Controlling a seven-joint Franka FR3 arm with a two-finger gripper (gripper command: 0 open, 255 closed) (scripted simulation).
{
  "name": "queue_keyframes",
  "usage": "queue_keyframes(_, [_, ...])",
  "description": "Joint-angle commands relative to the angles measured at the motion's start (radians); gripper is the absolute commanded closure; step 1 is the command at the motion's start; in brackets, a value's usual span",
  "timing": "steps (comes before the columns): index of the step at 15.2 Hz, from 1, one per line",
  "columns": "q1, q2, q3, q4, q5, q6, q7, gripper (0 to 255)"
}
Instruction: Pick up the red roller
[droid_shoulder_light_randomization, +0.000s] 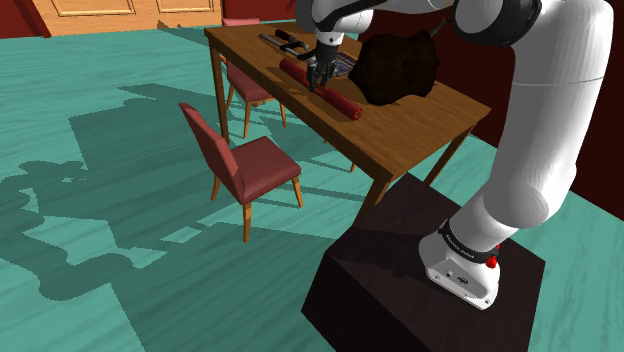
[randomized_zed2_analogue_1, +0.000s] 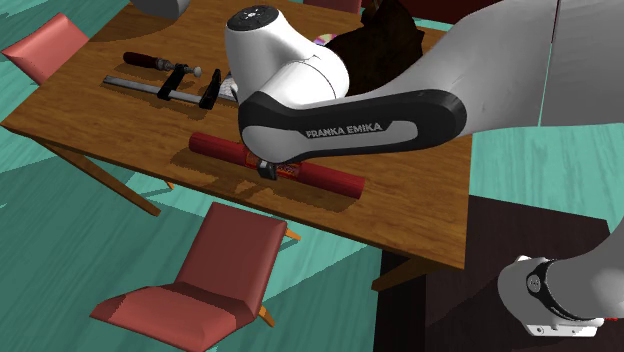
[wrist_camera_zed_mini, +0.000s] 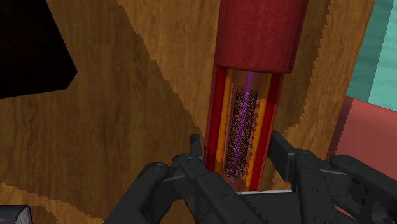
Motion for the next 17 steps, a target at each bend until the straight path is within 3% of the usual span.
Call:
queue_keyframes(1, [0.0, 0.001, 0.0, 0.0, 0.0, 0.001, -0.001, 255])
queue_keyframes(17, [0.0, -0.056, -0.006, 0.104, -0.015, -0.159, 0.018, 255])
